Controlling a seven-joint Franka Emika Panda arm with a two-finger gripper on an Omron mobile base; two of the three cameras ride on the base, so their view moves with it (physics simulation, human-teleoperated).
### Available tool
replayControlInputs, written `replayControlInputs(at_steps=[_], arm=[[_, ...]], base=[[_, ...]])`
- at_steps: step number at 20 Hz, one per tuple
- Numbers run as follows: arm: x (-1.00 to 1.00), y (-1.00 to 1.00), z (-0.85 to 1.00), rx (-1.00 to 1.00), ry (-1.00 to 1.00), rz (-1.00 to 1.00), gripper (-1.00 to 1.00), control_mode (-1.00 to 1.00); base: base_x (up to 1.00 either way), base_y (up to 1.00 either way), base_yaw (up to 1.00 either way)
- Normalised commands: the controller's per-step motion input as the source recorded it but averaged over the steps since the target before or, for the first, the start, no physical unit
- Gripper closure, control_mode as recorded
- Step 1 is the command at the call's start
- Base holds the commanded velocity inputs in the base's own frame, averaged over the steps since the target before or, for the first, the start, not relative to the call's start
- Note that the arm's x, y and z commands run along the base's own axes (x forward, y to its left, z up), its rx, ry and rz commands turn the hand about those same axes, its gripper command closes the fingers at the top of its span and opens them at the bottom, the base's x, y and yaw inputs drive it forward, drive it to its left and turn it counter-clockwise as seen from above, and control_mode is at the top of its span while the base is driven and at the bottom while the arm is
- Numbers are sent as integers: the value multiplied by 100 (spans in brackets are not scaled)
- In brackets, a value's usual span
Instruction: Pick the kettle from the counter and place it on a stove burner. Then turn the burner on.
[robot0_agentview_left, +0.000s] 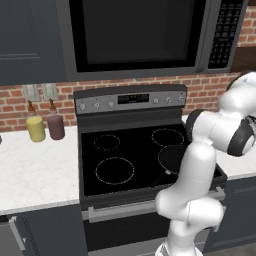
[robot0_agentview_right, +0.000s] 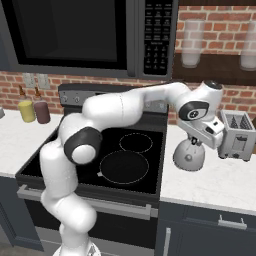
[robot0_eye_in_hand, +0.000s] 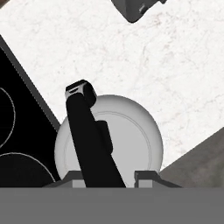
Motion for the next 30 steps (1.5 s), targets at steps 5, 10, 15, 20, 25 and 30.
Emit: replayControlInputs(at_steps=[5, 10, 15, 20, 25, 30], arm=[[-26, 82, 0, -3, -1, 0, 100, -100], [-26, 70, 1, -1, -3, 0, 100, -100], [-20, 75, 16, -3, 0, 0, 100, -100], [-11, 85, 30, -4, 0, 0, 100, -100], [-1, 84, 42, -3, 0, 0, 100, -100], [0, 80, 41, -5, 0, 0, 100, -100]], base=[[0, 0, 0], [0, 0, 0], [0, 0, 0], [0, 0, 0], [0, 0, 0], [0, 0, 0]])
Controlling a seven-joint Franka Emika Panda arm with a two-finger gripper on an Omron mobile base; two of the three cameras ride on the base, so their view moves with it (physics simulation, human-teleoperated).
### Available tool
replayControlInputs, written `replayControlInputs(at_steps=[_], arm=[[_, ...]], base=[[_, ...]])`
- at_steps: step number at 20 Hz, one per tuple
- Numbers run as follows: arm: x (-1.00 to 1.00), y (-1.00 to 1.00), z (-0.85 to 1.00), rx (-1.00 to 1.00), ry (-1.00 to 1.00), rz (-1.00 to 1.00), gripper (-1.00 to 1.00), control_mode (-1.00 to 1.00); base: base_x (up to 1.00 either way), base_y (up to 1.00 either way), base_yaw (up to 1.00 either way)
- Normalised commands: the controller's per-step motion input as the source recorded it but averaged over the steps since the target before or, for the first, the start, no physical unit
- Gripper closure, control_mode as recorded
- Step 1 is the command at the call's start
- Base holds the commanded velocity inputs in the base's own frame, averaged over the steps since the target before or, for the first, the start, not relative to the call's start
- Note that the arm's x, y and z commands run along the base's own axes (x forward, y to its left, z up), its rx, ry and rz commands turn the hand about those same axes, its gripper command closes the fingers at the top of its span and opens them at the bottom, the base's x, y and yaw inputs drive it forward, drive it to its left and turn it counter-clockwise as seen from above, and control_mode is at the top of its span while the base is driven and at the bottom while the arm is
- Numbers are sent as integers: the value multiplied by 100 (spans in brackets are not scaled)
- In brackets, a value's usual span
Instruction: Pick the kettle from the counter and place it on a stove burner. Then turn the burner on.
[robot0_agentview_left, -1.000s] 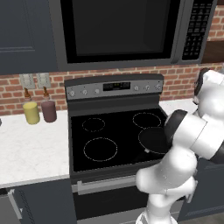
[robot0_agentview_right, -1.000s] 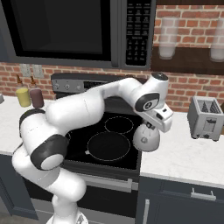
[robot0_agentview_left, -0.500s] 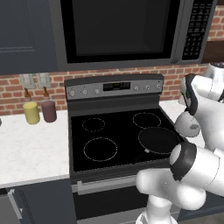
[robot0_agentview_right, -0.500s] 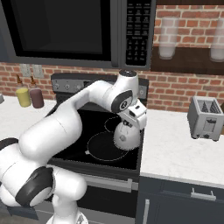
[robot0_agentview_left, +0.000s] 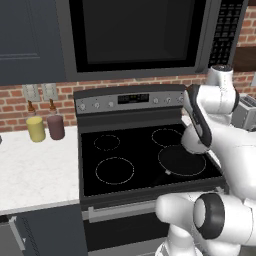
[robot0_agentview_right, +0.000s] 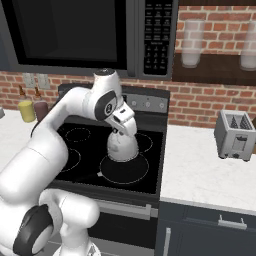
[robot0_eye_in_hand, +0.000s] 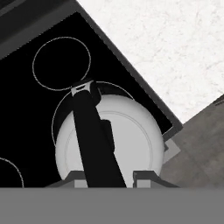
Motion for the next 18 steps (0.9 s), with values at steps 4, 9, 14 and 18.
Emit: replayControlInputs(at_steps=[4, 9, 14, 18], arm=[[0, 84, 24, -5, 0, 0, 100, -100], [0, 85, 24, -4, 0, 0, 100, -100], [0, 90, 8, -1, 0, 0, 100, -100], [0, 91, 0, 0, 0, 0, 100, -100]], base=[[0, 0, 0], [0, 0, 0], [0, 0, 0], [0, 0, 0]])
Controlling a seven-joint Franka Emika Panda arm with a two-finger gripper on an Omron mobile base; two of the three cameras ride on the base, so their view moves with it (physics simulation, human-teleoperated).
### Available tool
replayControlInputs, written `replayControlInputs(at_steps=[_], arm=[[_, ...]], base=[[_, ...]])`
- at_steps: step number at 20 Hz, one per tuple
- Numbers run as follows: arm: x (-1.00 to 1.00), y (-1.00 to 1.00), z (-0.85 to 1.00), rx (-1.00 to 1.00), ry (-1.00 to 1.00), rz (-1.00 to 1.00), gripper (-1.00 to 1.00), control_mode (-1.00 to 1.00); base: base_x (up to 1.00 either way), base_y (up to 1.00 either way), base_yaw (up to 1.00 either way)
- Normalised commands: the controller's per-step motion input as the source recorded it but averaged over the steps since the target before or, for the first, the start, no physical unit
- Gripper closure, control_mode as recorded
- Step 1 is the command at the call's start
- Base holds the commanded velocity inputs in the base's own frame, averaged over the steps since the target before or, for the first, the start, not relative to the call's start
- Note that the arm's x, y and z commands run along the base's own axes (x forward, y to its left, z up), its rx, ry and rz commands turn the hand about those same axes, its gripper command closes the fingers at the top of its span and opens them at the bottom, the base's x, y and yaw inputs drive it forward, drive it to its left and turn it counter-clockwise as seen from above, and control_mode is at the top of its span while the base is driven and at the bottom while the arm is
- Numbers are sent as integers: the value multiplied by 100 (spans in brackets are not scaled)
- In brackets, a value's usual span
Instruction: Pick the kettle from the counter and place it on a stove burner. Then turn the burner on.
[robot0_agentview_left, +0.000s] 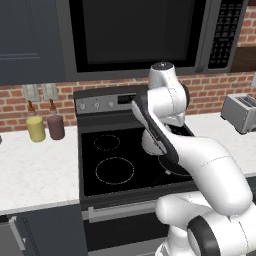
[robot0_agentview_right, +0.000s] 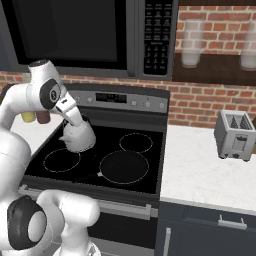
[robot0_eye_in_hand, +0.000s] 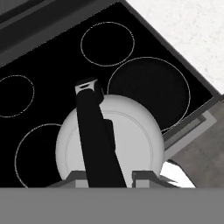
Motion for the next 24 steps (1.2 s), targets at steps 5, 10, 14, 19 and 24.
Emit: replayControlInputs(at_steps=[5, 10, 14, 19, 24], arm=[[3, 90, -1, 0, 0, 0, 100, -100], [17, 58, -28, 0, 18, 1, 100, -100], [14, 11, -41, 0, 28, 7, 100, -100], [34, 0, -56, 2, 15, 10, 100, -100], [29, 4, -45, 2, 4, 8, 100, -100]], base=[[0, 0, 0], [0, 0, 0], [0, 0, 0], [0, 0, 0], [0, 0, 0]])
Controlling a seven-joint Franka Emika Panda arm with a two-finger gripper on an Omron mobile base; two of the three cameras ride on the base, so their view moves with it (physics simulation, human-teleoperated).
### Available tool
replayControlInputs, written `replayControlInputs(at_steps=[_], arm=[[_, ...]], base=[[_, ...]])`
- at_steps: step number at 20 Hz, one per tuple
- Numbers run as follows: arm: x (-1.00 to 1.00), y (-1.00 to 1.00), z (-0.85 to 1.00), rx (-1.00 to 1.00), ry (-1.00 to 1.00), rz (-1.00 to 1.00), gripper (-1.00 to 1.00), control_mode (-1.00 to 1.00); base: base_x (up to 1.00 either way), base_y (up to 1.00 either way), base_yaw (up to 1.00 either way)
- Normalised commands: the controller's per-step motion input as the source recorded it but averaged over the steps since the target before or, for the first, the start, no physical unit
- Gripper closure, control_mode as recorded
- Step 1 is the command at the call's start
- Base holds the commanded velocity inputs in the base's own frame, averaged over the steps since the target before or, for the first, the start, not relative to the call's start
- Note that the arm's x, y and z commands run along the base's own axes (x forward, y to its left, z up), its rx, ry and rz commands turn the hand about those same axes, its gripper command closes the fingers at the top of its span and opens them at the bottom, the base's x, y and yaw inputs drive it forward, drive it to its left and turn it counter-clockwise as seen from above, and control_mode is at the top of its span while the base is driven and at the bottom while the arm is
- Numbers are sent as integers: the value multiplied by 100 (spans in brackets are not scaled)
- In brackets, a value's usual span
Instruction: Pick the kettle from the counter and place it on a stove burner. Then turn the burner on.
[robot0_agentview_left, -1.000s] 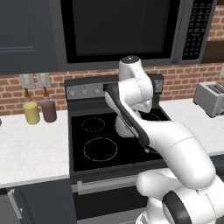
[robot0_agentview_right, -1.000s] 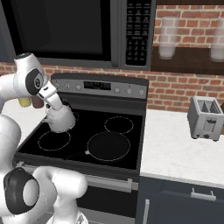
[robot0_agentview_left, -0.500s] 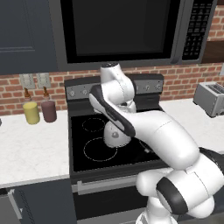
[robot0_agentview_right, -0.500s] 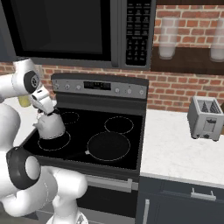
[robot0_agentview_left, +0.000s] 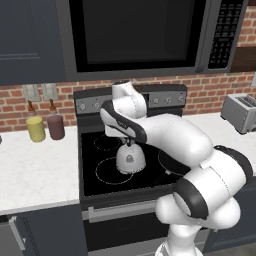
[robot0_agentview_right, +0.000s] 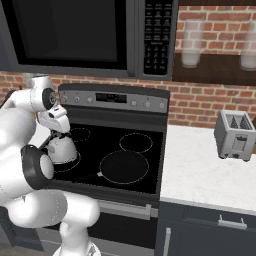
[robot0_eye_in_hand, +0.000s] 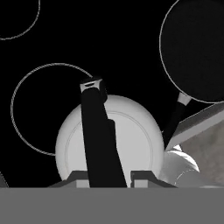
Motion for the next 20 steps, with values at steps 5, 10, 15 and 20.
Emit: replayControlInputs(at_steps=[5, 10, 15, 20], arm=[[33, 20, -48, 0, 0, 7, 100, -100], [22, 23, -27, 1, -5, 6, 100, -100], [18, 13, -5, 4, -8, 5, 100, -100], [6, 6, -6, 2, 3, 4, 100, -100]], base=[[0, 0, 0], [0, 0, 0], [0, 0, 0], [0, 0, 0]])
